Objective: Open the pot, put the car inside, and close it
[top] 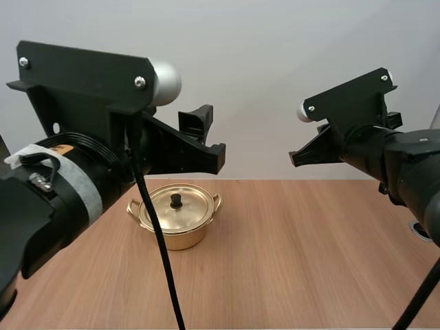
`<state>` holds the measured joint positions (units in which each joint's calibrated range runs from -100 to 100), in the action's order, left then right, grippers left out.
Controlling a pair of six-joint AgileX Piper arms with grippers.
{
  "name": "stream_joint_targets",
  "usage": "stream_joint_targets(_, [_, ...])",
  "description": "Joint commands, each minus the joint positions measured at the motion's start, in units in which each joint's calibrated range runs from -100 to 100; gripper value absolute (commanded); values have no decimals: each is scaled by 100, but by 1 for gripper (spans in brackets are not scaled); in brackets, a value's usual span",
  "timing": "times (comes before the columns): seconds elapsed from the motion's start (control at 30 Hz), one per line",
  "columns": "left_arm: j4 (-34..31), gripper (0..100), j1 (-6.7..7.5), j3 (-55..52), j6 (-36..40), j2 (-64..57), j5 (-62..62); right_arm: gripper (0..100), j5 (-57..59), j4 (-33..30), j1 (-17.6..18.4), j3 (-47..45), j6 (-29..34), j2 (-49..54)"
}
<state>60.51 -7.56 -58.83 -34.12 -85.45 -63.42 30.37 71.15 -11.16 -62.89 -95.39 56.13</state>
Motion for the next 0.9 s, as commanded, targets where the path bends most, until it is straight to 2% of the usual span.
stream_joint_targets(0.0, [-4532, 100, 665, -57, 2391, -328, 2087, 0, 140, 631, -1, -311, -46, 352])
stream_joint_targets(0.1, [-5544, 100, 714, -399, 3126, -910, 2133, 0, 724, 1155, -1, -487, -285, 743])
stream_joint_targets(0.17, [-5661, 100, 714, -792, 3128, -1379, 2299, 0, 1223, 1174, -1, -515, -441, 940])
stream_joint_targets(0.27, [-5730, 100, 704, -1404, 3150, -1455, 2112, 0, 1277, 1144, -1, -515, -407, 1103])
stream_joint_targets(0.33, [-5929, 100, 637, -1839, 3271, -1455, 1997, 0, 1203, 890, -1, -515, -307, 1189])
stream_joint_targets(0.5, [-6114, 100, 485, -2997, 3578, -1455, 3363, 0, 1162, 361, -1, -515, 151, 1298])
stream_joint_targets(0.57, [-6127, 100, 493, -3326, 3881, -1455, 3621, 0, 1162, 274, -1, -515, 152, 1298])
stream_joint_targets(0.67, [-6302, 100, 589, -3598, 4334, -1455, 3637, 0, 1226, 4, -1, -515, 313, 1298])
stream_joint_targets(0.73, [-6426, 100, 643, -3699, 4583, -1455, 3516, 0, 1219, -232, -1, -515, 646, 1298])
stream_joint_targets(0.87, [-6846, 100, 665, -3865, 5265, -1455, 3019, 0, 1253, -964, -1, -515, 1534, 1298])
